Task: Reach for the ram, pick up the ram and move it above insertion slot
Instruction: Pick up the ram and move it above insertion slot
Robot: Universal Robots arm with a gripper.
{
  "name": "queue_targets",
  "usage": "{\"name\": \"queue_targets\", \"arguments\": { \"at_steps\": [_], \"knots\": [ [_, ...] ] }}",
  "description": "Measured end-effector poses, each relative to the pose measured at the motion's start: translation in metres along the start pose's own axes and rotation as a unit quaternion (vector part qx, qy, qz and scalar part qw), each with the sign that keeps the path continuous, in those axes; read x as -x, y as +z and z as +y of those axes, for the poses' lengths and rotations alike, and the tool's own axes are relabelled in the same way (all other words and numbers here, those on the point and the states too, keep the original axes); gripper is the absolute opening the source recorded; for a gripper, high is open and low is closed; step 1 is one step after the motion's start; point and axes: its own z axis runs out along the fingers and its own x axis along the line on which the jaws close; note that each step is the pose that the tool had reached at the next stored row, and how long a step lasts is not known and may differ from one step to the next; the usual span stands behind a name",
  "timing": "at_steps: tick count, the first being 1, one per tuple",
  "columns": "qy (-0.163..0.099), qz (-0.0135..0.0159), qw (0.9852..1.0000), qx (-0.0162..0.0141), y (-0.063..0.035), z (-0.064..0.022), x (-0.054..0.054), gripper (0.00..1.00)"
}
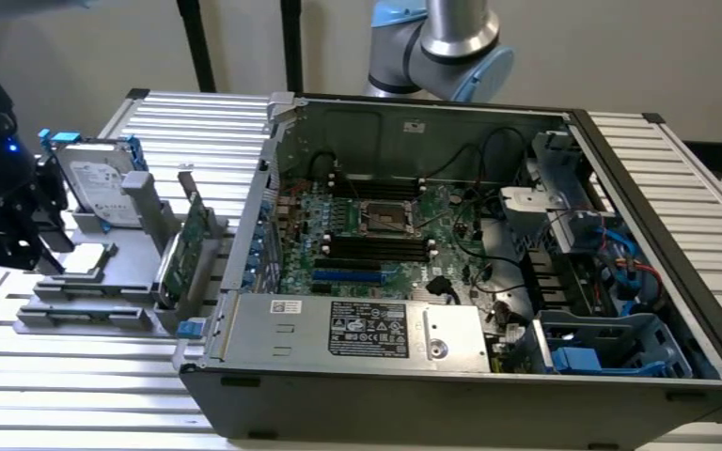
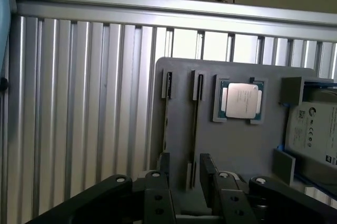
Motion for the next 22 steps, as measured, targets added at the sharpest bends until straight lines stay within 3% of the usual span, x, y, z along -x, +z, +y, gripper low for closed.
{"name": "queue_targets", "arguments": {
  "at_steps": [22],
  "knots": [
    [0.003,0.0,1.0,-0.0001,0.0395,-0.0001,-0.011,0.37]
  ]
}}
